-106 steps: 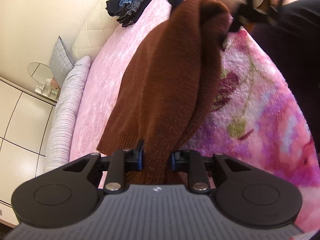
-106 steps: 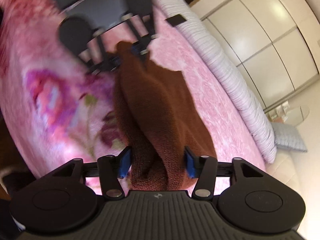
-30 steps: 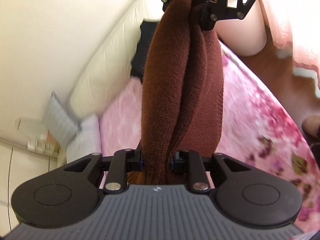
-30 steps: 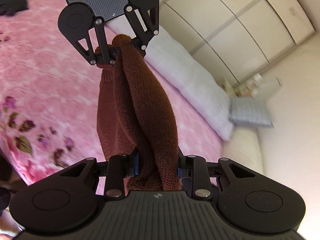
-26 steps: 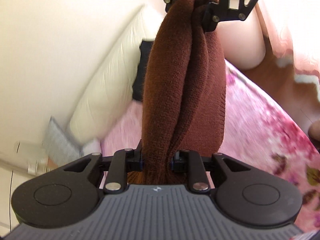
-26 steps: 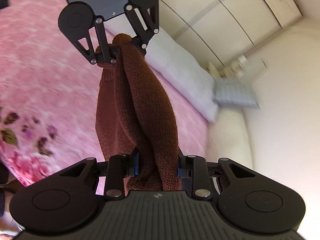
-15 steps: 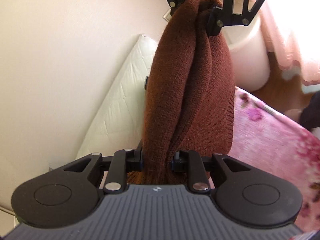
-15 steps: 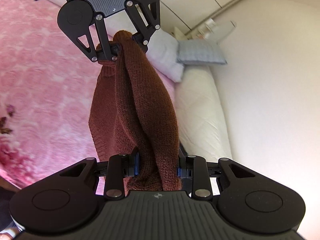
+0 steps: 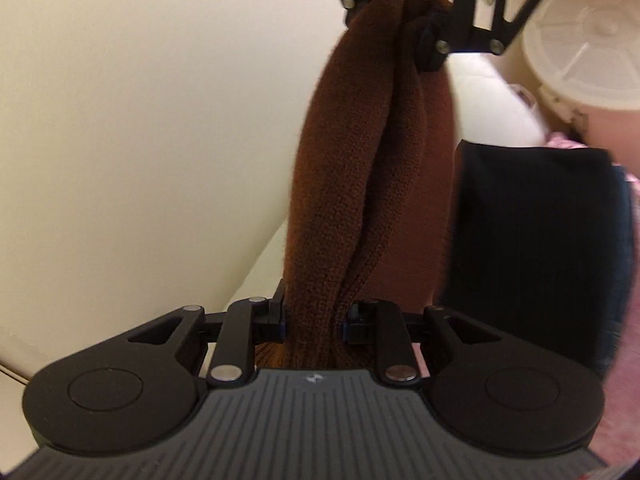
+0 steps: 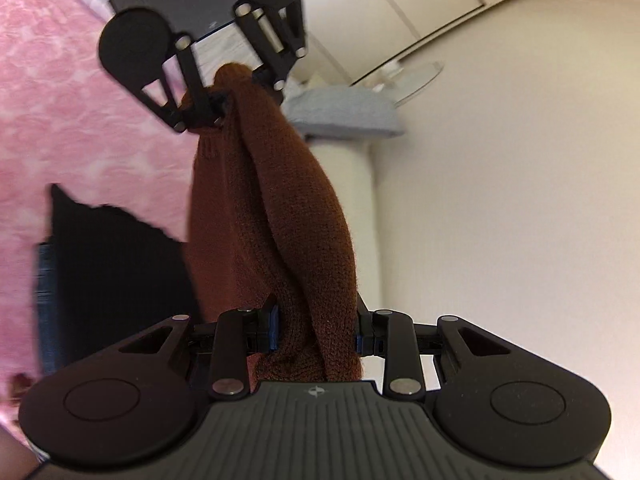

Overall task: Fold clothes
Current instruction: 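Lower the vest onto the stack of dark clothes and jeans, open both grippers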

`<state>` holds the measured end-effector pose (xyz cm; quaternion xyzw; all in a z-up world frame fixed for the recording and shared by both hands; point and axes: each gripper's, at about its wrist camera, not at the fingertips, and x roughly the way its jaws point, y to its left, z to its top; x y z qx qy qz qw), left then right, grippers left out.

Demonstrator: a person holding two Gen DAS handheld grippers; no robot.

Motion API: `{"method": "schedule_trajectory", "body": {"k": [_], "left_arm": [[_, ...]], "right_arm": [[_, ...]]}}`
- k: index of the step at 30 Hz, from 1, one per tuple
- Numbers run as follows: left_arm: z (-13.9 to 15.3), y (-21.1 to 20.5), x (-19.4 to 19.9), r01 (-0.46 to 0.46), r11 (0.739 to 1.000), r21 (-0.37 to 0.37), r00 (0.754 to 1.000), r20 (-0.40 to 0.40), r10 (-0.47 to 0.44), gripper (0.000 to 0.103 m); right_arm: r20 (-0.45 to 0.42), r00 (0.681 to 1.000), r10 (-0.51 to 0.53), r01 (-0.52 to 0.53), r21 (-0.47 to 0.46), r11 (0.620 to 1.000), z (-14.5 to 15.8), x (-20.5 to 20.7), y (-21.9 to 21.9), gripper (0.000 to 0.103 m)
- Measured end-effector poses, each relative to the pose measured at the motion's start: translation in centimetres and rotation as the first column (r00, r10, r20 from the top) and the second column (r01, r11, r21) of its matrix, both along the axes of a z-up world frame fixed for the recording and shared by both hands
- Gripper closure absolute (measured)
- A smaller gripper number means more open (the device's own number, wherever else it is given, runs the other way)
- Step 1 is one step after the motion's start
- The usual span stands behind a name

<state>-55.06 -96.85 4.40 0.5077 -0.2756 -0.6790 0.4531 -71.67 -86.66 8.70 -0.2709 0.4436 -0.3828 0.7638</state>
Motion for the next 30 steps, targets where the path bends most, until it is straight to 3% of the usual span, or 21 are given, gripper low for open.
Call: {"method": "schedule_trajectory", "body": {"k": [3, 7, 9, 12, 16, 22, 26, 30], "left_arm": [[-6.4, 0.4, -0.7, -0.023, 0.993, 0.118, 1.0, 0.009, 0.022, 0.083], [-16.9, 2.3, -1.1, -0.037, 0.944, 0.328, 0.998, 0.058, 0.019, 0.08], [-19.7, 4.0, -0.7, -0.024, 0.95, 0.311, 0.997, 0.078, -0.001, 0.079], [-19.8, 5.9, 0.6, 0.002, 0.962, 0.272, 0.998, 0.065, -0.02, 0.074], [-18.9, 7.5, 2.6, 0.015, 0.964, 0.267, 0.997, 0.075, -0.036, 0.071], [-18.5, 9.4, 4.5, 0.008, 0.964, 0.267, 0.997, 0.066, -0.026, 0.08], [-18.1, 12.6, 5.7, 0.012, 0.968, 0.252, 0.999, 0.047, -0.024, 0.081], [-20.1, 14.9, 5.7, 0.01, 0.963, 0.27, 0.996, 0.084, -0.034, 0.08]], "right_arm": [[0.012, 1.0, 0.001, -0.003, 0.09, 0.996, -4.5, -1.0, -1.2, 0.07], [-0.028, 1.0, 0.0, 0.008, 0.286, 0.958, -14.6, -1.8, -0.6, 0.07], [-0.07, 0.997, 0.015, 0.009, 0.329, 0.944, -18.3, -1.7, 0.7, 0.068], [-0.066, 0.998, 0.002, 0.019, 0.314, 0.949, -19.7, -2.0, 2.3, 0.065], [-0.062, 0.998, -0.027, 0.044, 0.289, 0.956, -18.9, -2.7, 3.3, 0.061], [-0.044, 0.995, -0.094, 0.104, 0.333, 0.937, -18.9, -0.6, 3.4, 0.071], [-0.014, 0.992, -0.123, 0.121, 0.331, 0.936, -17.8, -0.7, 5.0, 0.072], [-0.051, 0.992, -0.112, 0.123, 0.356, 0.927, -19.6, 0.0, 5.2, 0.071]]}}
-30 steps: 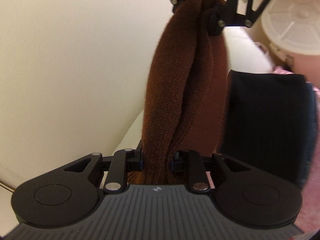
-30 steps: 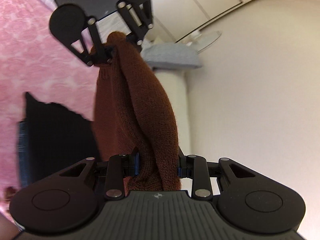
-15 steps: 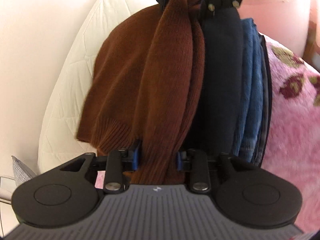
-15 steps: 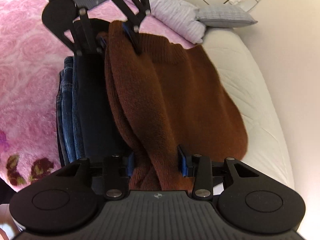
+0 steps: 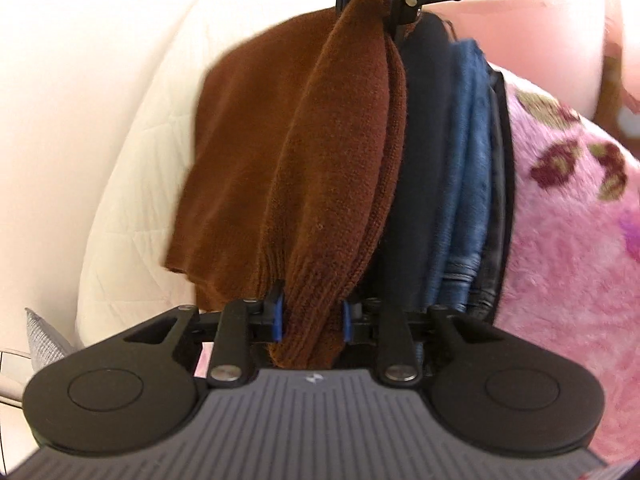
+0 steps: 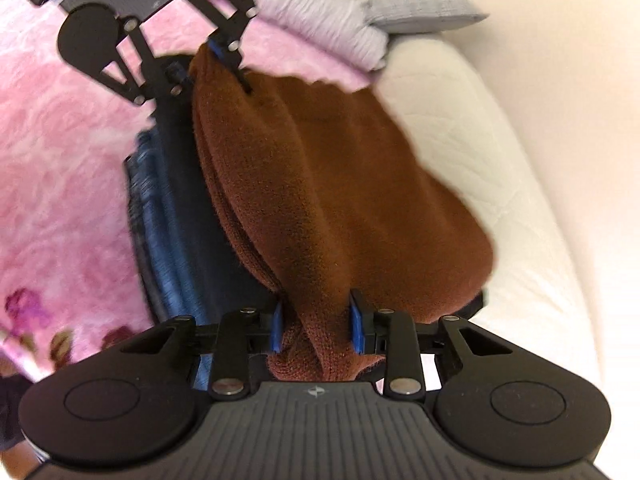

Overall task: Fold clothes
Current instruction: 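Lower the vest onto the stack of dark clothes and jeans, open both grippers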

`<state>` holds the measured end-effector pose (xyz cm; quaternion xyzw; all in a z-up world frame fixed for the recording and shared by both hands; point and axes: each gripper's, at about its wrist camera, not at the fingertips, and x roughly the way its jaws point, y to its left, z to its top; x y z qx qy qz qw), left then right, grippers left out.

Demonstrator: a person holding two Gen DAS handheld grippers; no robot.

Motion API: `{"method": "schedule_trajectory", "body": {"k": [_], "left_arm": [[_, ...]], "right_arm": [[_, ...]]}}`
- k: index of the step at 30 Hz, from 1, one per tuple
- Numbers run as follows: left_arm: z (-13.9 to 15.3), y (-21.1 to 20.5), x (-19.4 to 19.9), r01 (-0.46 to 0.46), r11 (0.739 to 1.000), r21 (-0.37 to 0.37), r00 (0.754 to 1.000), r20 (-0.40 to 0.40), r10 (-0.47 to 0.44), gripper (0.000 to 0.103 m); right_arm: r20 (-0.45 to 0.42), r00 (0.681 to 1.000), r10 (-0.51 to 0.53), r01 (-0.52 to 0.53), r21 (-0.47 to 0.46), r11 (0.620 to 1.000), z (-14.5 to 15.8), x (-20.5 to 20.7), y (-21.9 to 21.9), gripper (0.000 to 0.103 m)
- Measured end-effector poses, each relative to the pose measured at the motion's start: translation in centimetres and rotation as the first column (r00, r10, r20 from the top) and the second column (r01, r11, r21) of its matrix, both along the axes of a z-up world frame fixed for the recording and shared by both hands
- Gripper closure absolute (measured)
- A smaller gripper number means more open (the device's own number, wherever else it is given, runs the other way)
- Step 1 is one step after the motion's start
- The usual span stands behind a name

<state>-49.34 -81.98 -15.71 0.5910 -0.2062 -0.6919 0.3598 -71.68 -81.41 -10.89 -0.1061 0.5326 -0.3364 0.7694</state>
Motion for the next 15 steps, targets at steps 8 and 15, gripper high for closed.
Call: {"method": "schedule_trajectory", "body": {"k": [8, 15], "left_arm": [[0.3, 0.6, 0.6, -0.055, 0.998, -0.014, 0.998, 0.022, 0.056, 0.077], [2.3, 2.5, 1.5, -0.135, 0.991, 0.009, 0.99, 0.027, 0.135, 0.066]], "right_arm": [[0.009, 1.0, -0.005, 0.005, -0.026, 1.0, -0.6, 0.6, -0.2, 0.067], [-0.009, 1.0, 0.01, -0.01, -0.014, 1.0, 0.0, 0.7, 1.3, 0.053]]}}
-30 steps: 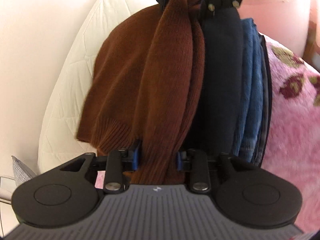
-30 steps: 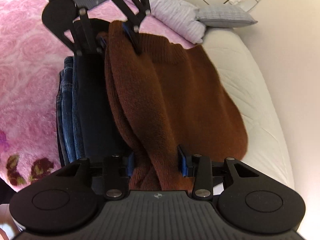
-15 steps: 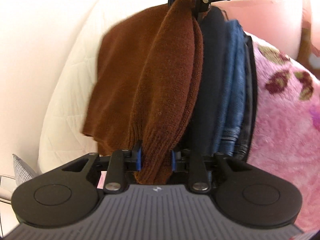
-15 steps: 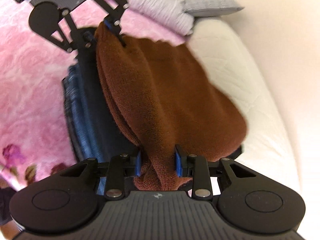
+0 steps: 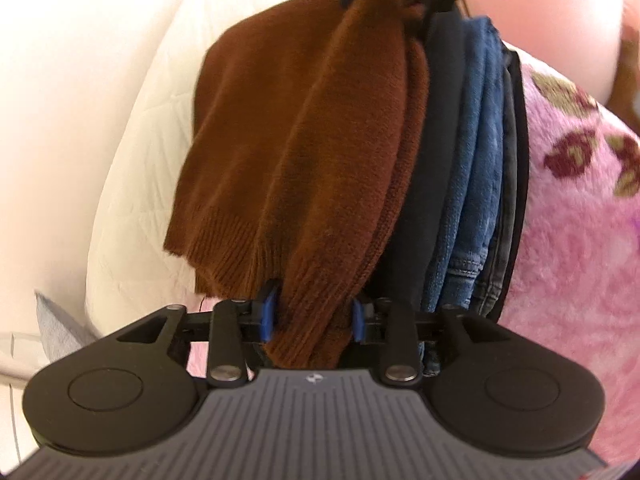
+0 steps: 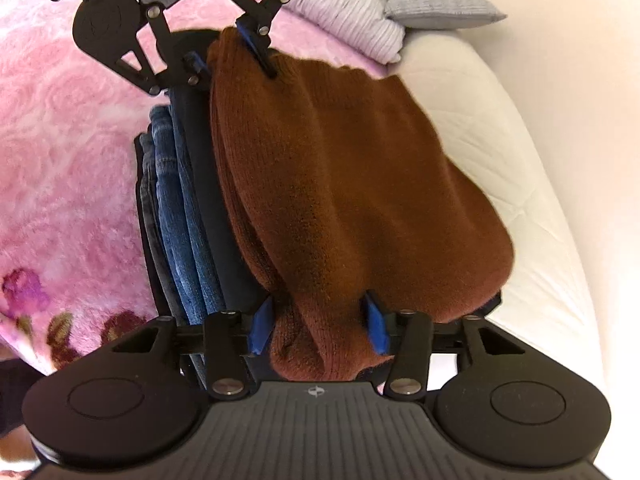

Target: Fold clothes

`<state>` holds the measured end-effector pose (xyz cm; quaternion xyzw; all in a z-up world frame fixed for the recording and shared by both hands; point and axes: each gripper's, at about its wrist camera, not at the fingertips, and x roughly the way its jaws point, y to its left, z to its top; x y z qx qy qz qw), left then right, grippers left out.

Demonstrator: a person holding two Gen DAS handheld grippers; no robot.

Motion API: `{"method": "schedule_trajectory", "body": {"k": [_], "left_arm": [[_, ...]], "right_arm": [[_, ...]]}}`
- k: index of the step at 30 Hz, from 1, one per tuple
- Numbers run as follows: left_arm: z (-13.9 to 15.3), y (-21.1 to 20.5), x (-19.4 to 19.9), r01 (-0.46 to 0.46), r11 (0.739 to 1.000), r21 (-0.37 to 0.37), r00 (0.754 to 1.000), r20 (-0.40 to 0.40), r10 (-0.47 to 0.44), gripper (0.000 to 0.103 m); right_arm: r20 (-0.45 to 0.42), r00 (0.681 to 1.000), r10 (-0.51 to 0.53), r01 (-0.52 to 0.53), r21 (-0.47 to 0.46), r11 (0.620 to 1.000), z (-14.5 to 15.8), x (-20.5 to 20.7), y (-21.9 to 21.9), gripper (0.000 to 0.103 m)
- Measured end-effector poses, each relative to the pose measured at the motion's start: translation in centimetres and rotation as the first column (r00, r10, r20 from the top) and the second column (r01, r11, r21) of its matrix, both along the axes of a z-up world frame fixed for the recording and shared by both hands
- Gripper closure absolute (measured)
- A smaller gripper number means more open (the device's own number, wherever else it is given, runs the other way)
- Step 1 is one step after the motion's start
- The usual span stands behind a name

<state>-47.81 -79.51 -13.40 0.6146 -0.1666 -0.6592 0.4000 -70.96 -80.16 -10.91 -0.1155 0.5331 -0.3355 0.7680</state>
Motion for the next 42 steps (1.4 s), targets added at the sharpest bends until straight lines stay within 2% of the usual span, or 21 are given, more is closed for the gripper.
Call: {"method": "schedule_trajectory", "body": {"k": [3, 4, 6, 7, 10, 13, 14, 15, 17, 18, 19, 21, 25, 26, 28, 33, 34, 36, 38, 40, 42], "left_arm": [[1.4, 1.0, 0.7, -0.109, 0.993, 0.032, 0.992, -0.064, 0.111, 0.06], [2.0, 1.3, 1.0, -0.161, 0.985, 0.054, 0.981, -0.096, 0.166, 0.059], [3.2, 2.3, 1.6, -0.276, 0.956, 0.097, 0.939, -0.185, 0.29, 0.049], [3.8, 2.9, 2.0, -0.331, 0.935, 0.123, 0.907, -0.23, 0.352, 0.046], [5.4, 5.1, 2.7, -0.466, 0.859, 0.211, 0.784, -0.351, 0.512, 0.039], [6.7, 7.4, 3.0, -0.552, 0.781, 0.292, 0.639, -0.453, 0.622, 0.029], [7.1, 8.2, 3.0, -0.569, 0.76, 0.314, 0.593, -0.484, 0.644, 0.02], [7.6, 9.2, 3.1, -0.581, 0.746, 0.326, 0.554, -0.514, 0.655, 0.011], [8.7, 11.1, 3.6, -0.601, 0.72, 0.348, 0.476, -0.568, 0.672, 0.004], [9.3, 12.2, 4.0, -0.609, 0.703, 0.367, 0.425, -0.596, 0.681, 0.001], [9.5, 12.8, 4.0, -0.61, 0.689, 0.39, 0.375, -0.624, 0.685, 0.001], [10.1, 14.9, 4.7, -0.617, 0.667, 0.418, 0.298, -0.66, 0.689, 0.001], [12.7, 19.6, 6.4, -0.644, 0.647, 0.409, 0.253, -0.684, 0.684, 0.001], [13.2, 20.7, 6.8, -0.636, 0.645, 0.422, 0.239, -0.687, 0.686, 0.001], [13.8, 22.3, 7.0, -0.629, 0.642, 0.439, 0.235, -0.679, 0.695, 0.001], [15.8, 25.5, 6.7, -0.631, 0.655, 0.416, 0.261, -0.681, 0.684, 0.001], [16.1, 25.9, 6.7, -0.635, 0.651, 0.417, 0.251, -0.685, 0.684, 0.001], [16.7, 26.5, 6.9, -0.642, 0.629, 0.439, 0.194, -0.7, 0.687, 0.001], [17.1, 26.6, 7.1, -0.616, 0.624, 0.481, 0.143, -0.71, 0.689, 0.001], [17.7, 26.5, 7.0, -0.608, 0.623, 0.493, 0.135, -0.709, 0.692, 0.001], [18.3, 26.3, 6.7, -0.614, 0.628, 0.478, 0.151, -0.709, 0.688, 0.001]], "right_arm": [[0.029, 0.999, -0.018, 0.017, 0.017, 1.0, 1.0, -0.6, 1.2, 0.05], [0.047, 0.998, -0.036, 0.035, 0.029, 0.999, 1.3, -0.9, 1.5, 0.046], [0.084, 0.993, -0.078, 0.073, 0.059, 0.996, 2.0, -1.4, 2.1, 0.038], [0.116, 0.986, -0.116, 0.107, 0.084, 0.991, 2.2, -1.6, 2.5, 0.033], [0.244, 0.922, -0.302, 0.25, 0.223, 0.942, 3.1, -2.7, 3.3, 0.023], [0.336, 0.795, -0.504, 0.374, 0.382, 0.845, 4.2, -3.9, 3.9, 0.015], [0.35, 0.752, -0.558, 0.407, 0.42, 0.811, 4.5, -4.1, 4.5, 0.015], [0.359, 0.708, -0.608, 0.437, 0.453, 0.777, 4.7, -4.3, 5.2, 0.015], [0.373, 0.626, -0.685, 0.482, 0.505, 0.716, 5.4, -4.6, 6.7, 0.015], [0.382, 0.592, -0.71, 0.498, 0.519, 0.695, 5.8, -4.6, 7.7, 0.015], [0.389, 0.558, -0.733, 0.512, 0.533, 0.673, 6.2, -4.6, 8.6, 0.015], [0.401, 0.486, -0.777, 0.538, 0.563, 0.627, 7.1, -4.7, 10.4, 0.015], [0.401, 0.391, -0.828, 0.584, 0.587, 0.56, 9.4, -3.2, 15.2, 0.015], [0.407, 0.388, -0.827, 0.58, 0.59, 0.562, 9.9, -2.6, 16.2, 0.015], [0.42, 0.391, -0.819, 0.574, 0.584, 0.574, 11.0, -1.6, 18.2, 0.015], [0.438, 0.379, -0.816, 0.591, 0.564, 0.577, 13.2, 0.1, 22.3, 0.015], [0.441, 0.374, -0.816, 0.589, 0.567, 0.576, 13.5, 0.3, 22.7, 0.015], [0.449, 0.369, -0.814, 0.58, 0.573, 0.579, 14.0, 0.5, 23.4, 0.015], [0.454, 0.373, -0.809, 0.577, 0.57, 0.585, 14.5, 0.6, 23.8, 0.015], [0.459, 0.37, -0.808, 0.581, 0.565, 0.587, 15.0, 0.7, 23.8, 0.015], [0.453, 0.364, -0.814, 0.59, 0.564, 0.578, 15.4, 0.7, 23.7, 0.015]]}}
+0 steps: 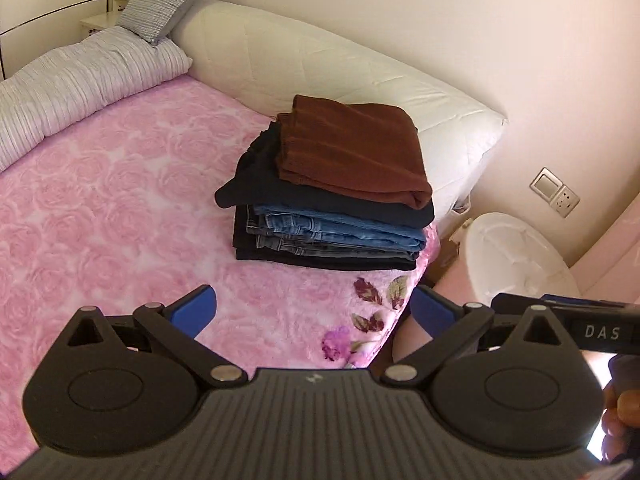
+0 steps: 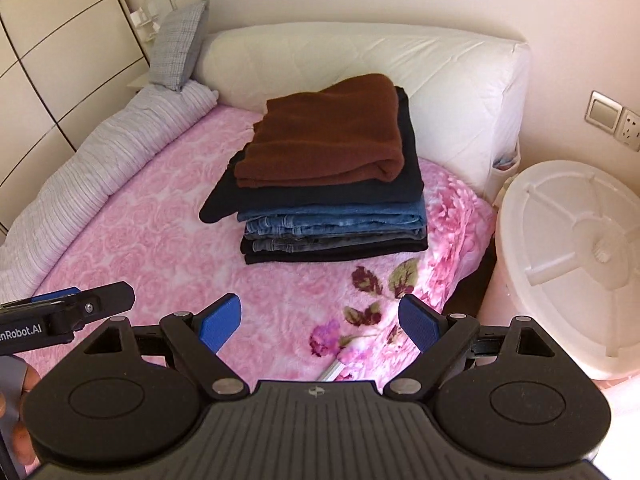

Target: Fold clothes

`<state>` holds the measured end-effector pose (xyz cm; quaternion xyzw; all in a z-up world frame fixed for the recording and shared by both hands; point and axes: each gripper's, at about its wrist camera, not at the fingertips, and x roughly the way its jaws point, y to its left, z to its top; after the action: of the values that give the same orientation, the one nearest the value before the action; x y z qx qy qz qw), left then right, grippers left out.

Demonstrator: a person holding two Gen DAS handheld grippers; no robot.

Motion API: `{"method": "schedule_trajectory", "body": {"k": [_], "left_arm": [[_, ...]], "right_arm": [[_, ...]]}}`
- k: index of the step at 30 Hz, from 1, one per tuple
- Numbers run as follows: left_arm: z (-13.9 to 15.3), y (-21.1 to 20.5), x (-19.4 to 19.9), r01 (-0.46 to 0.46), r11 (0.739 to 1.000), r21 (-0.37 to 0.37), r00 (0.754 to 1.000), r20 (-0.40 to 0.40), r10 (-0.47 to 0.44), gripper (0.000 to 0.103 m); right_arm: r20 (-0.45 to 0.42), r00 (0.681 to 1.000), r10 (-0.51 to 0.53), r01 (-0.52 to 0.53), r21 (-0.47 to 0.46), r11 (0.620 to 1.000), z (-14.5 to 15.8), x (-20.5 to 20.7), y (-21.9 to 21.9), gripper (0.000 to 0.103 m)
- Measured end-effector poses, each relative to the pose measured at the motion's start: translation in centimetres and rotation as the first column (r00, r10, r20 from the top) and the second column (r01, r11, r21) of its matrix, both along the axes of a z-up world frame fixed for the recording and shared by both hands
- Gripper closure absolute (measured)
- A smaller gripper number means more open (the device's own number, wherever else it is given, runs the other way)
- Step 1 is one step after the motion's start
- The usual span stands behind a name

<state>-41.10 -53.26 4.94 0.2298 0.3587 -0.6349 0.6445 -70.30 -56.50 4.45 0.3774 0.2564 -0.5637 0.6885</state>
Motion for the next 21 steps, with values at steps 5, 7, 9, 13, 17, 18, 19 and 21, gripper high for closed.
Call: {"method": "schedule_trajectory", "body": {"k": [5, 7, 9, 13, 17, 18, 19, 21], "left_arm": [[0.9, 0.2, -0.4, -0.001, 1.0, -0.007, 0.997, 0.077, 0.001, 0.001], [0.9, 0.3, -0.3, 0.001, 1.0, 0.005, 0.996, 0.085, -0.002, 0.001], [0.9, 0.3, -0.1, 0.003, 1.0, 0.006, 0.997, 0.082, -0.003, 0.001], [1.0, 0.6, 0.0, -0.001, 1.0, 0.006, 0.995, 0.101, 0.0, 0.001], [1.0, 0.9, 0.1, 0.003, 1.0, 0.014, 0.994, 0.11, -0.004, 0.001], [1.1, 0.9, 0.1, 0.002, 1.0, 0.014, 0.994, 0.11, -0.004, 0.001], [1.1, 0.9, 0.1, 0.002, 1.0, 0.013, 0.994, 0.112, -0.004, 0.001], [1.2, 0.9, 0.2, 0.002, 1.0, 0.011, 0.994, 0.113, -0.003, 0.001]], "right_arm": [[-0.033, 0.999, -0.022, 0.021, -0.017, 1.0, 1.3, 0.5, -0.2, 0.015], [-0.054, 0.998, -0.03, 0.029, -0.019, 0.999, 1.5, 0.8, -0.3, 0.015], [-0.074, 0.997, -0.037, 0.035, -0.022, 0.999, 1.7, 1.1, -0.3, 0.015], [-0.101, 0.994, -0.036, 0.033, -0.029, 0.999, 1.8, 1.6, 0.1, 0.015], [-0.105, 0.994, -0.04, 0.036, -0.038, 0.999, 1.9, 1.9, 0.6, 0.015], [-0.111, 0.993, -0.038, 0.033, -0.042, 0.999, 1.9, 2.0, 0.7, 0.015], [-0.116, 0.993, -0.036, 0.031, -0.046, 0.998, 2.0, 2.2, 0.7, 0.015], [-0.128, 0.991, -0.033, 0.026, -0.058, 0.998, 2.3, 2.5, 0.9, 0.015]]}}
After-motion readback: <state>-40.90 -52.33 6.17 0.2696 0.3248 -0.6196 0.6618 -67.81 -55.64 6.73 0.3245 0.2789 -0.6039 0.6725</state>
